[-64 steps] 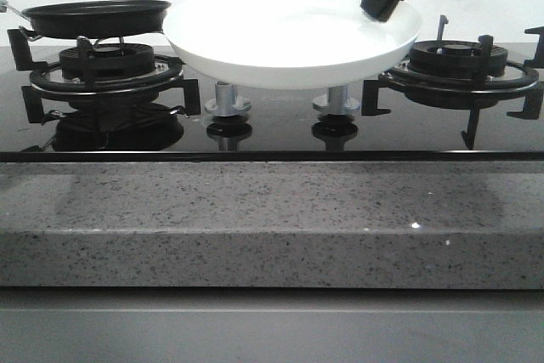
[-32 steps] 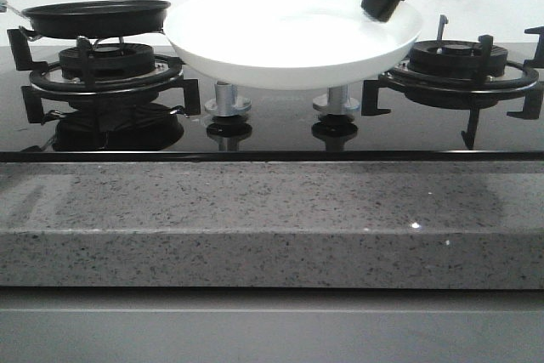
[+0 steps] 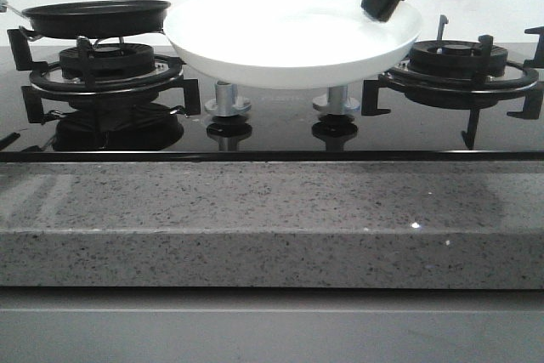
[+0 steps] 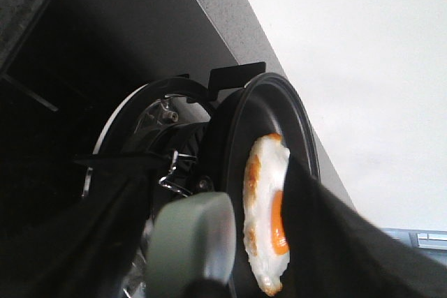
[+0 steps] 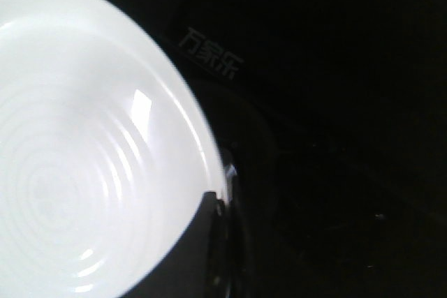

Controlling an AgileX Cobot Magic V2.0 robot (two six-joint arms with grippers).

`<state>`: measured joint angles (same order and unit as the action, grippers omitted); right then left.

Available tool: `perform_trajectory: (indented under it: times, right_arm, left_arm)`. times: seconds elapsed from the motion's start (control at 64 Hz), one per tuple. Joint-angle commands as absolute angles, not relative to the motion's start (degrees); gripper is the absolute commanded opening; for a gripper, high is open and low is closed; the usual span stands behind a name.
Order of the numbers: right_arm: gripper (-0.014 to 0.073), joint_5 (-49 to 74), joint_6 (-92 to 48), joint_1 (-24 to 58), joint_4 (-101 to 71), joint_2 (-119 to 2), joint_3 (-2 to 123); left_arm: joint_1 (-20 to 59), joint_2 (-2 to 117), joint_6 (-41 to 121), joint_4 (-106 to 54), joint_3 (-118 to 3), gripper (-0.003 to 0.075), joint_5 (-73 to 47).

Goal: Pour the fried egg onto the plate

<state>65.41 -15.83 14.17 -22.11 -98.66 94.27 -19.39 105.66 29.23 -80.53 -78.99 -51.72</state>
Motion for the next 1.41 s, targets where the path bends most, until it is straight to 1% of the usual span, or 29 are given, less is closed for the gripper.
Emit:
perform_trajectory:
  times: [0.0,0.031,0.25,0.312,0.437,0.625,0.828,0.937,1.062,1.156,1.39]
  right_arm:
    - [-0.0059,63.7,-16.5,14.0,-24.3,-95.5,95.5]
    - [-0.0059,63.7,-16.5,14.0,-24.3,-95.5,95.5]
    - [-0.0059,63.7,-16.5,14.0,-24.3,-95.5,95.5]
    - [-0.0059,63.7,-16.5,14.0,-24.3,-95.5,95.5]
    - [-0.0059,63.7,-16.5,14.0,-24.3,-95.5,95.5]
    - [-0.0059,63.7,-16.5,14.0,-24.3,-95.5,95.5]
    - [-0.0059,63.7,-16.5,14.0,-24.3,-95.5,95.5]
    - [-0.0059,63.7,-16.5,14.0,-24.3,-95.5,95.5]
    - [-0.0059,63.7,-16.5,14.0,-24.3,-95.5,95.5]
    - [-0.0059,63.7,-16.5,14.0,-24.3,-95.5,95.5]
    - [-0.0059,63.7,-16.5,14.0,-24.3,-95.5,95.5]
  left_arm:
    - [-19.1,102.9,28.9,-84.4,-80.9,0.0317,-52.4]
    - [-19.1,102.9,28.9,-84.4,-80.9,0.0296,-52.4]
    - [-19.1,102.9,28.9,-84.4,-80.9,0.003,-52.5]
    - [-19.1,102.9,28.9,-84.4,-80.9,-0.002,-52.5]
    - [-19.1,102.8,28.9,-85.3,-80.9,-0.0019,-53.1]
    - [-20.3,101.0,32.5,-93.9,-81.0,-0.002,-57.7]
    - [-20.6,95.1,35.9,-94.4,-81.2,-0.002,-58.6]
    - [-19.3,90.6,38.3,-93.1,-81.2,-0.002,-59.1]
    - [-16.1,85.2,43.7,-90.2,-81.2,-0.002,-58.1]
    - [-12.8,81.7,44.4,-87.0,-81.2,-0.002,-57.1]
    - [-2.1,74.0,47.1,-72.0,-81.2,-0.002,-47.3]
